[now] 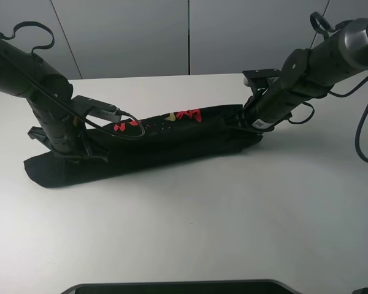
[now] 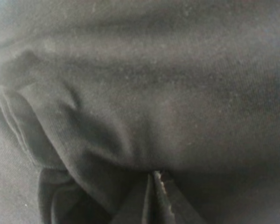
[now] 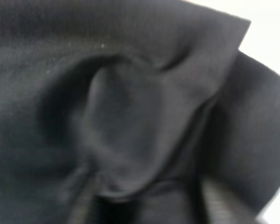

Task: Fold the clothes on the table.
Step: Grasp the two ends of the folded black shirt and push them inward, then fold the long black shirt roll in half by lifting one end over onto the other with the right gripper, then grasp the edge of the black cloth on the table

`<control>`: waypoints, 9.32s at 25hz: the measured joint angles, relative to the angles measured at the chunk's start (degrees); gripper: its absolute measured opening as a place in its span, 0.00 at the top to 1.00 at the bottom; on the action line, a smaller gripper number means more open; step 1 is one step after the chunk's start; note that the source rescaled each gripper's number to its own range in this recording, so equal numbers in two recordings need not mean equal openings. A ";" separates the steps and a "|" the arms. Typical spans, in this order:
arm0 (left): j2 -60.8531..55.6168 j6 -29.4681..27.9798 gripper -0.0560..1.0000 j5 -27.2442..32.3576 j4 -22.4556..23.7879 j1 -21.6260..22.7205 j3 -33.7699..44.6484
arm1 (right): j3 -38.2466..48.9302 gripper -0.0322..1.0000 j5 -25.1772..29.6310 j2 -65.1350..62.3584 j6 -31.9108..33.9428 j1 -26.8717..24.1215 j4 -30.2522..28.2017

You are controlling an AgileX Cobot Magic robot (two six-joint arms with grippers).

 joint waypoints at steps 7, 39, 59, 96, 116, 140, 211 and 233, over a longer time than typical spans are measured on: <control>0.00 0.10 0.95 0.00 0.60 -0.10 0.00 | -1.49 0.83 3.61 0.20 -2.42 0.08 1.63; -6.97 46.46 0.82 -6.79 -41.79 0.01 -6.96 | -0.21 0.83 15.43 -16.41 11.98 0.00 -17.31; -27.64 64.53 0.61 -2.39 -56.03 0.01 -13.53 | -1.17 0.83 13.12 -23.96 12.19 14.45 -16.21; -37.90 64.53 0.61 -1.40 -56.50 0.01 -13.65 | -20.52 0.83 9.68 -1.35 -4.00 29.48 14.50; -37.90 64.88 0.61 -0.26 -59.11 0.01 -13.65 | -25.83 0.83 8.90 7.53 -7.00 31.20 18.70; -37.99 64.88 0.61 0.81 -59.52 0.01 -13.65 | -33.17 0.00 6.35 13.02 -13.61 31.29 23.20; -10.73 39.12 0.94 13.37 -22.61 -2.63 -7.86 | -21.90 0.97 33.25 0.52 11.35 21.17 -25.96; -11.89 15.23 0.94 16.60 -2.34 5.06 -7.86 | -21.90 0.97 31.41 -1.46 -1.75 21.07 -7.81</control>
